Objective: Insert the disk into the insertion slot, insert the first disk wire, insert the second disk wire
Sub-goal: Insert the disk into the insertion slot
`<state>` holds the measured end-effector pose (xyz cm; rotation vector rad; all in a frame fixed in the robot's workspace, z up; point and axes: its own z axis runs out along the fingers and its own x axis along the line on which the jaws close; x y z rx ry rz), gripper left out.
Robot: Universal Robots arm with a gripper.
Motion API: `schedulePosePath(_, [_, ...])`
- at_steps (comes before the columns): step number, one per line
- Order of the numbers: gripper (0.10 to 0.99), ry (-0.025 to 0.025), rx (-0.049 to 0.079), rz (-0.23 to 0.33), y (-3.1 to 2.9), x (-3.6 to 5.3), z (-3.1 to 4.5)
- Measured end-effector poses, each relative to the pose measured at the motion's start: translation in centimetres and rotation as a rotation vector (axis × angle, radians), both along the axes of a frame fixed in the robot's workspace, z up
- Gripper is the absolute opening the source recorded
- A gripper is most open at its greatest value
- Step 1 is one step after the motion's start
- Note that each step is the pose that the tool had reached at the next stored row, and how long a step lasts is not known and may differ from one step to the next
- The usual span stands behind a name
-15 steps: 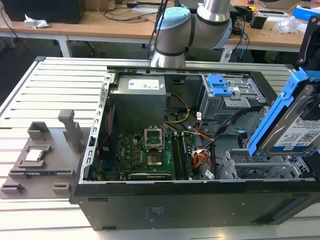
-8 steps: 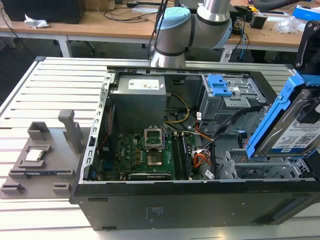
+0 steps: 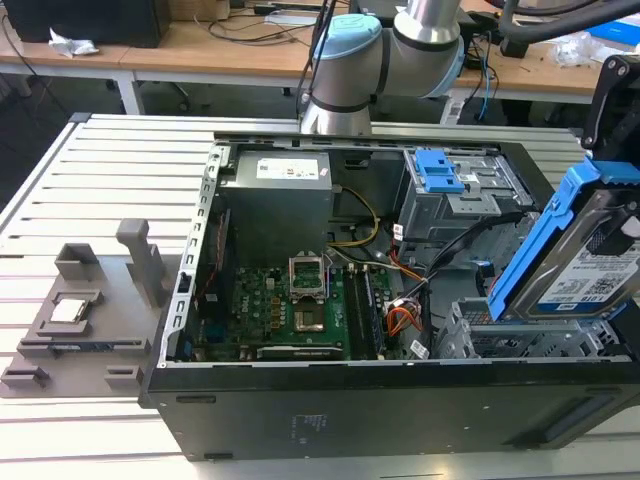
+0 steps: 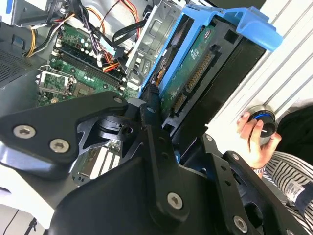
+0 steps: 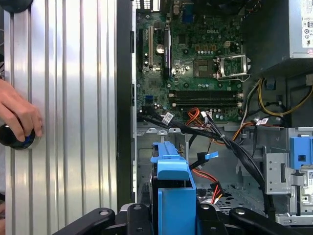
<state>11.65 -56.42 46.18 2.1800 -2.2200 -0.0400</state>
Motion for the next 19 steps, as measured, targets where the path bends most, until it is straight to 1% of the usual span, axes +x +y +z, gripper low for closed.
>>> schedulePosePath(4, [0.361, 0.0000, 0.000, 0.000, 0.06, 0.00, -0.18])
schedulePosePath(8, [0.361, 0.0000, 0.000, 0.000, 0.43, -0.04, -0.48])
schedulePosePath(10, [0.361, 0.0000, 0.000, 0.000, 0.50, -0.12, -0.64])
schedulePosePath(13, [0.361, 0.0000, 0.000, 0.000, 0.71, -0.35, -1.18])
schedulePosePath(15, [0.361, 0.0000, 0.000, 0.000, 0.83, -0.38, -1.41])
schedulePosePath(17, [0.361, 0.0000, 0.000, 0.000, 1.05, -0.47, -1.79])
schedulePosePath(19, [0.361, 0.0000, 0.000, 0.000, 1.14, -0.49, -1.99])
